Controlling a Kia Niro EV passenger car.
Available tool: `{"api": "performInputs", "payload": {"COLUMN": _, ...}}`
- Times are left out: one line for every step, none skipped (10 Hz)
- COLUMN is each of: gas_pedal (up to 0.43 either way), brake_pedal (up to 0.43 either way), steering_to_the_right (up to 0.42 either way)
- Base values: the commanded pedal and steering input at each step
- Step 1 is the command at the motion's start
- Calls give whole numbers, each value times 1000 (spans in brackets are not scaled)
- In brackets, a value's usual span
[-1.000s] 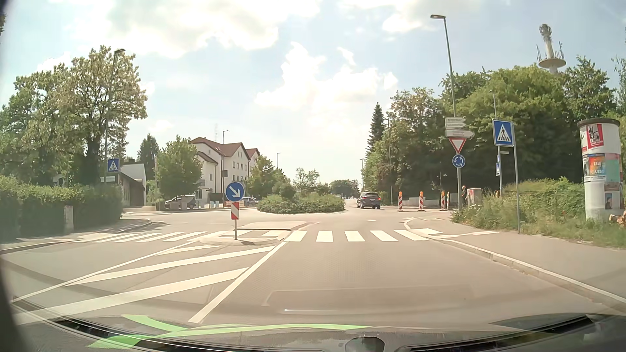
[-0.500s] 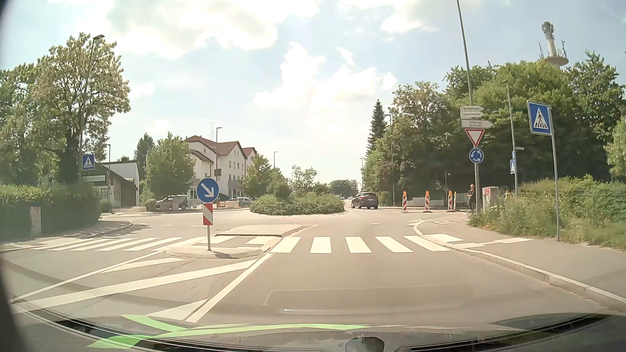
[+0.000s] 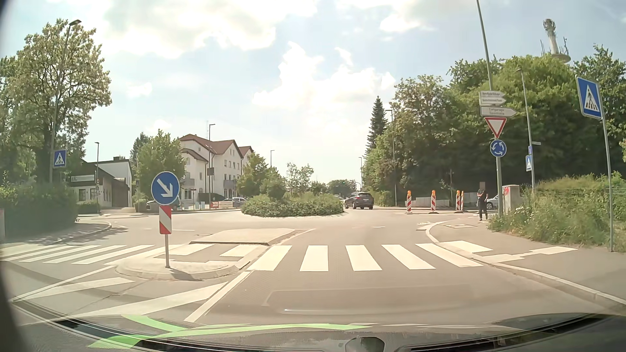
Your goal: Follow the waypoints while adhering to traffic rules and regulations
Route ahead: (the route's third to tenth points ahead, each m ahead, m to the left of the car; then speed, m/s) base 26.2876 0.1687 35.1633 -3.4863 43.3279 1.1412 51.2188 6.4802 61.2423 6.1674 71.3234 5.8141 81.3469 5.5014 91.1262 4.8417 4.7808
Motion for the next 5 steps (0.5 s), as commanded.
{"api": "performInputs", "payload": {"gas_pedal": 59, "brake_pedal": 0, "steering_to_the_right": 9}}
{"api": "performInputs", "payload": {"gas_pedal": 59, "brake_pedal": 0, "steering_to_the_right": 11}}
{"api": "performInputs", "payload": {"gas_pedal": 59, "brake_pedal": 0, "steering_to_the_right": 13}}
{"api": "performInputs", "payload": {"gas_pedal": 59, "brake_pedal": 0, "steering_to_the_right": 14}}
{"api": "performInputs", "payload": {"gas_pedal": 59, "brake_pedal": 0, "steering_to_the_right": 15}}
